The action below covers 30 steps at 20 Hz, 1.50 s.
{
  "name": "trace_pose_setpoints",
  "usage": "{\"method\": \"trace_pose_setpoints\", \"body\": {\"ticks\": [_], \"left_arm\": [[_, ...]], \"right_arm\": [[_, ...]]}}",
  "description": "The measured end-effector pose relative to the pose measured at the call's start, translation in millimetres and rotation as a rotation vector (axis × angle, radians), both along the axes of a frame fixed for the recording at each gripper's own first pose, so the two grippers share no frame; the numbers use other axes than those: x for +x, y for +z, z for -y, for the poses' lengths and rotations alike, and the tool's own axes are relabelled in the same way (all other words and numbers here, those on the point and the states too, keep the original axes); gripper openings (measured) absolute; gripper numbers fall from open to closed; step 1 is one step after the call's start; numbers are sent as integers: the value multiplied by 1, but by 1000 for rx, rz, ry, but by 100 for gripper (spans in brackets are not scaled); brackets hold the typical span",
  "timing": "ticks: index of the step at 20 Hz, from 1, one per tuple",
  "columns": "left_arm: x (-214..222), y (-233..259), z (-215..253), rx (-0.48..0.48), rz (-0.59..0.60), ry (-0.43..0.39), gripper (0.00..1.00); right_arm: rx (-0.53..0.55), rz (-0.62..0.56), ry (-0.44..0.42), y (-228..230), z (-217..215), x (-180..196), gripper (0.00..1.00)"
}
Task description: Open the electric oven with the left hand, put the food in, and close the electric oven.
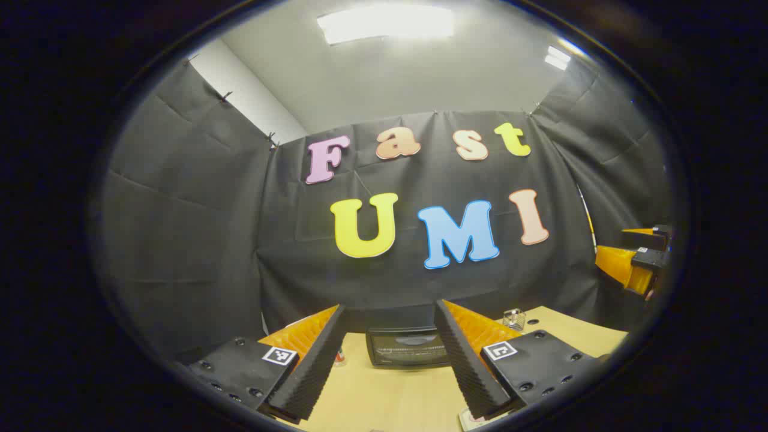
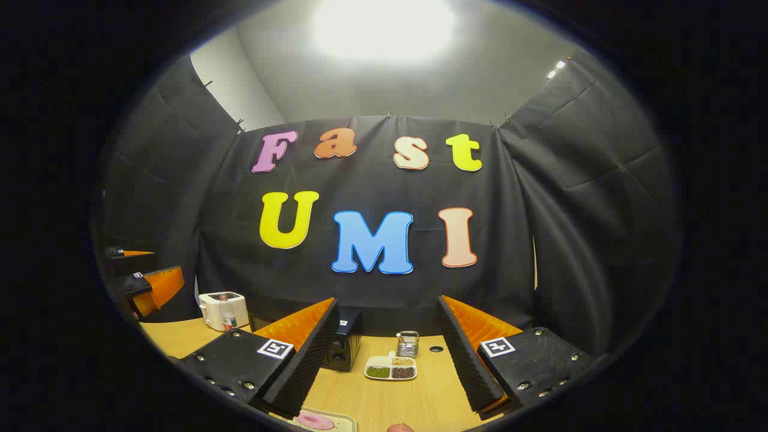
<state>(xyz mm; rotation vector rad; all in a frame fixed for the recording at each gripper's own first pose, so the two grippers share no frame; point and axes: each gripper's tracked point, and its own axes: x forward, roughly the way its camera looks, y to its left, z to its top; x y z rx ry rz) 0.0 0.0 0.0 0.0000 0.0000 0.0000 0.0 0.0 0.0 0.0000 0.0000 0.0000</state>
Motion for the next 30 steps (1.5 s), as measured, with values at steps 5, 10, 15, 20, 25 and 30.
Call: {"method": "trace_pose_setpoints", "body": {"ticks": [5,10,15,20,25,30], "left_arm": [[6,-1,17,15,-6,0,100],[9,-12,28,7,-20,18,100],[18,-38,35,-8,-78,48,100],[53,-48,37,43,-84,46,100],[124,-72,44,45,-84,-11,97],[201,-110,50,45,-111,-83,99]], "right_arm": [[0,-13,20,-8,5,0,98],[-2,-41,34,-19,13,5,98],[5,-52,55,-32,23,14,98],[4,-71,22,-43,35,31,98],[-8,-93,-88,-51,47,52,98],[-44,-100,-182,-52,44,65,98]]}}
